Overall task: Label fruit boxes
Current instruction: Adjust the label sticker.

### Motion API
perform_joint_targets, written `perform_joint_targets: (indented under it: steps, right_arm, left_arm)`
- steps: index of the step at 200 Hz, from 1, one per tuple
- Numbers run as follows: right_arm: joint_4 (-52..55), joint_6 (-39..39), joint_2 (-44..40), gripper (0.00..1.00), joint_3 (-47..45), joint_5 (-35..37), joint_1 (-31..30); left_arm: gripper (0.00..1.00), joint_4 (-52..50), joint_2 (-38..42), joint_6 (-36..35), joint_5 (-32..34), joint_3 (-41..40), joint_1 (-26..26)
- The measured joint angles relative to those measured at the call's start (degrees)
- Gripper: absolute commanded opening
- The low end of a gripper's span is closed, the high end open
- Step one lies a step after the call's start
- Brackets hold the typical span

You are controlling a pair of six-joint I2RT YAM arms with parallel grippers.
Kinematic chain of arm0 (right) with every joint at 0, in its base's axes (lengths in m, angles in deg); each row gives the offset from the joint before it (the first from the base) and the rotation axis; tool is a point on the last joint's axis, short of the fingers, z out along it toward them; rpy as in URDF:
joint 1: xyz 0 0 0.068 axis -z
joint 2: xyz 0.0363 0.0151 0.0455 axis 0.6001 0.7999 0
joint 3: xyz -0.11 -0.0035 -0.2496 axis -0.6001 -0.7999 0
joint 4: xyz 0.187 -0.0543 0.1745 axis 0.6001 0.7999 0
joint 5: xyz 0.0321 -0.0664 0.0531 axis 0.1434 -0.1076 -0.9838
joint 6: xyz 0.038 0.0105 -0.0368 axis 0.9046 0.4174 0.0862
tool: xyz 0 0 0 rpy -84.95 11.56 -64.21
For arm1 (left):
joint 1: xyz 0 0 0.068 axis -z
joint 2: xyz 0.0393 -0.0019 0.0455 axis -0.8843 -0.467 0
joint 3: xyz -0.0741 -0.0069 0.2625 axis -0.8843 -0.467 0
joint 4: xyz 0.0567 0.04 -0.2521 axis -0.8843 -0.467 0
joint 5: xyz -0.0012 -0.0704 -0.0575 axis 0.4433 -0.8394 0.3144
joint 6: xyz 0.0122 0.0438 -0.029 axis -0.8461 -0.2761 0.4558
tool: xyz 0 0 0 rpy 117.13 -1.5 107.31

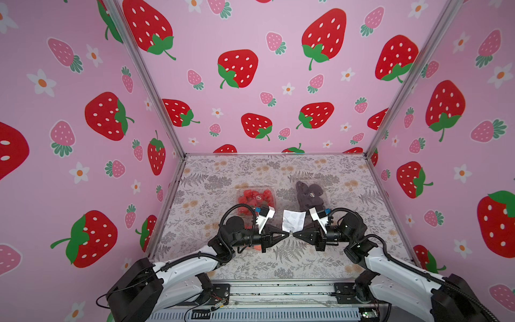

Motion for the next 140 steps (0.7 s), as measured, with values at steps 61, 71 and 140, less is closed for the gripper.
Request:
perform_joint_targets:
  steps: [61, 71, 140]
  right_arm:
    - [0.1, -0.4, 1.0, 0.18, 0.3, 0.5, 0.0]
    - [0.8, -0.6, 0.7, 0.18, 0.3, 1.0, 0.0]
    - [0.2, -0.1, 1.6, 0.04, 0.9, 1.2, 0.0]
  left_arm:
    - [0.00, -0.3, 1.0, -0.2, 0.6, -0.7, 0.0]
    - [0.00, -0.3, 1.8, -0.2, 0.6, -1.0, 0.0]
    - [0.00, 0.1, 2.5, -0.2, 0.1, -1.4, 0.0]
